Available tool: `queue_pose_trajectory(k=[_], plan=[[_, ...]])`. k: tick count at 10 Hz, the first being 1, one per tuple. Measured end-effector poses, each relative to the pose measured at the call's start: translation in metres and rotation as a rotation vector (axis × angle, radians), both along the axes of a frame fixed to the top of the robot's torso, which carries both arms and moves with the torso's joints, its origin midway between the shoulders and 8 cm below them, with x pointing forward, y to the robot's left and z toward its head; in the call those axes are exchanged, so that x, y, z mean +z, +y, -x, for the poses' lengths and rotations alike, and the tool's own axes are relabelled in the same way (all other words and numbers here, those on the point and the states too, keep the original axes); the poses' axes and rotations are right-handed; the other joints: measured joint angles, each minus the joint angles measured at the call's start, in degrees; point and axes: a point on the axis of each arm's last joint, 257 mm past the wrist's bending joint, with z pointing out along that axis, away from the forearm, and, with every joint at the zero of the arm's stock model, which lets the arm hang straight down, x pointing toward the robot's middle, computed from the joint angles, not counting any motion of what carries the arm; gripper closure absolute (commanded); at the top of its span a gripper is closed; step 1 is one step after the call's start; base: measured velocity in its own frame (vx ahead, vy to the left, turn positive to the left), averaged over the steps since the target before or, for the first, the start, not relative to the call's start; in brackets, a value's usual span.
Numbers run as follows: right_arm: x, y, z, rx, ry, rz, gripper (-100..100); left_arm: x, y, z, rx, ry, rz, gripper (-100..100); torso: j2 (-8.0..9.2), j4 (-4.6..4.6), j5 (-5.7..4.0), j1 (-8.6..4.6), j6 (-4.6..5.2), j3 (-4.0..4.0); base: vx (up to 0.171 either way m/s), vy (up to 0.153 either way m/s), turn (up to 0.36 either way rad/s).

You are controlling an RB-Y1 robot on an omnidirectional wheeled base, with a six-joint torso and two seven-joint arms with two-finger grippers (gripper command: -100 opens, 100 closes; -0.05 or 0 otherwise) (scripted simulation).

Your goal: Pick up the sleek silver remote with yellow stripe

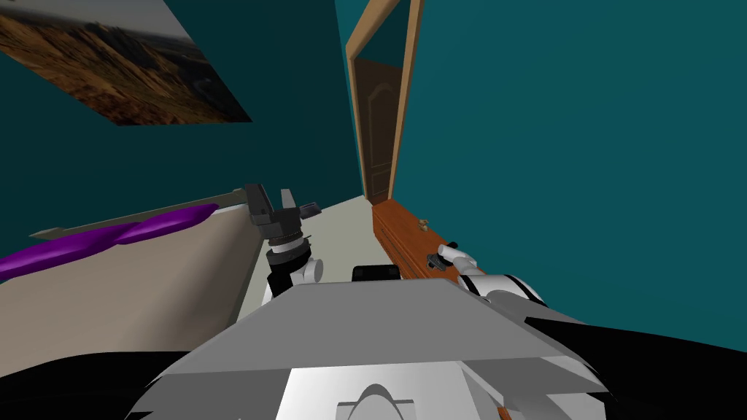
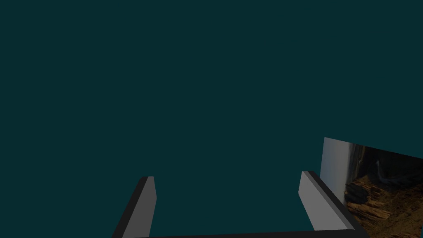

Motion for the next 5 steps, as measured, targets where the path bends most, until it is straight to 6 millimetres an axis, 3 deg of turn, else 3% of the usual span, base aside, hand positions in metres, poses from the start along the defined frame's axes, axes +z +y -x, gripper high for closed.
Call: queue_pose_trajectory(k=[2,3,4,5], plan=[[0.0000,0.0001,-0.0001,0.001,0.000,0.000,100,0.0000,0.0000,0.0000,0.000,0.000,0.000,0,-0.01,0.00,0.00,0.01,0.02,0.00,0.000,0.000,0.000],[0.0000,0.0001,-0.0001,0.002,0.000,0.000,0,0.0000,0.0000,0.0000,0.000,0.000,0.000,0,-0.01,0.00,0.00,0.01,0.02,-0.01,0.000,0.000,0.000],[0.0000,0.0001,-0.0001,0.002,0.000,0.000,100,0.0000,0.0000,0.0000,0.000,0.000,0.000,0,-0.01,0.00,0.00,0.01,0.02,-0.01,0.011,0.065,-0.060],[0.0048,-0.0072,-0.0030,0.002,0.001,0.000,100,0.0000,0.0000,0.0000,0.000,0.000,0.000,0,-0.05,0.01,0.06,0.20,0.04,-0.02,0.010,0.093,-0.052]])
